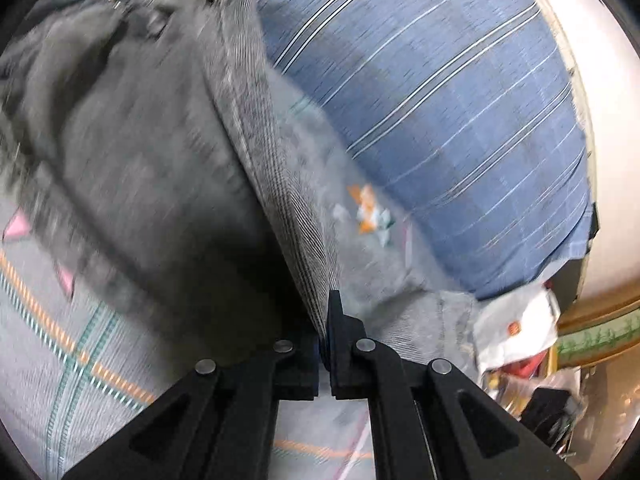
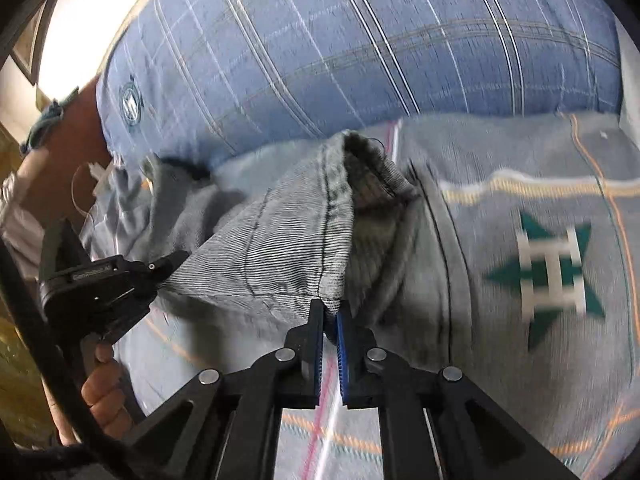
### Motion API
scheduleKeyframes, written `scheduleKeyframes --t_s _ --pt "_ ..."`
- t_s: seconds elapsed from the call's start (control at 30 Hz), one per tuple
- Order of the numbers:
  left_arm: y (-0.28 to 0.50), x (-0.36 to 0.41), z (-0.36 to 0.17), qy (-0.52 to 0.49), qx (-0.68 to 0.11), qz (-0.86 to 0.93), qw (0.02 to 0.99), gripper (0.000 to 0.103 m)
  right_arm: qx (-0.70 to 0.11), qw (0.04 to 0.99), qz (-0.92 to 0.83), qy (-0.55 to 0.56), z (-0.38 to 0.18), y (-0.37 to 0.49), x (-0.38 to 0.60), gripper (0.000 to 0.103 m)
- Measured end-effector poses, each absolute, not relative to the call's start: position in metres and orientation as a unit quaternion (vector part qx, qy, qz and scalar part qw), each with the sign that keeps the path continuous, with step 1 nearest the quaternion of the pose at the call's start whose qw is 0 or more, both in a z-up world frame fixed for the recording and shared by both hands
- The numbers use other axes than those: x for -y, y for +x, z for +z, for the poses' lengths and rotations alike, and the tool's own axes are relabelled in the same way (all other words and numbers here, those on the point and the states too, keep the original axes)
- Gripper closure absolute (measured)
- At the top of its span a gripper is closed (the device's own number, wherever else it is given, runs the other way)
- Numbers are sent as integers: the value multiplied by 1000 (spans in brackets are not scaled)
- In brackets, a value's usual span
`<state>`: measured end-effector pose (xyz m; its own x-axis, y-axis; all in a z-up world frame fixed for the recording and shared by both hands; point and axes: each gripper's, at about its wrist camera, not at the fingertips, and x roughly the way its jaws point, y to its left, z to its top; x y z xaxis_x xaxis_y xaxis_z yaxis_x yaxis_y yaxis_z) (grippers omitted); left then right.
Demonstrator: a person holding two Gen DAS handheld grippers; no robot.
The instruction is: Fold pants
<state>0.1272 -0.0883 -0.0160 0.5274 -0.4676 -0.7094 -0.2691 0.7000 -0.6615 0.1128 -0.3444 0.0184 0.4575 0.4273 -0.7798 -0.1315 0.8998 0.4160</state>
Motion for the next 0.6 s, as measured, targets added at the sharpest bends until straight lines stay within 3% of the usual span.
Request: scheduleKeyframes --t_s 0.03,0.07,0.13,0.27,0.37,0.47,0.57,0.6 --pt "125 87 -21 -384 -485 -61 783 100 -493 839 161 165 17 109 353 73" --pt "122 84 -28 -387 -489 -59 779 100 -487 842 152 175 18 108 360 44" --pt "115 76 -32 -392 -491 -61 776 100 -454 858 128 203 30 105 379 20" --pt "102 73 -37 -383 -491 -69 780 100 -407 849 163 295 35 115 398 20" --pt "103 75 -36 -370 -490 -71 786 100 -450 827 155 299 13 149 385 24" --pt "107 78 -41 -366 -495 -75 785 100 -498 816 94 279 -16 166 378 39" --pt "101 77 -40 -366 -494 -80 785 100 -497 811 99 292 -22 171 384 46" --pt "101 78 -41 -365 -493 -81 785 100 -501 807 93 297 -27 175 387 63"
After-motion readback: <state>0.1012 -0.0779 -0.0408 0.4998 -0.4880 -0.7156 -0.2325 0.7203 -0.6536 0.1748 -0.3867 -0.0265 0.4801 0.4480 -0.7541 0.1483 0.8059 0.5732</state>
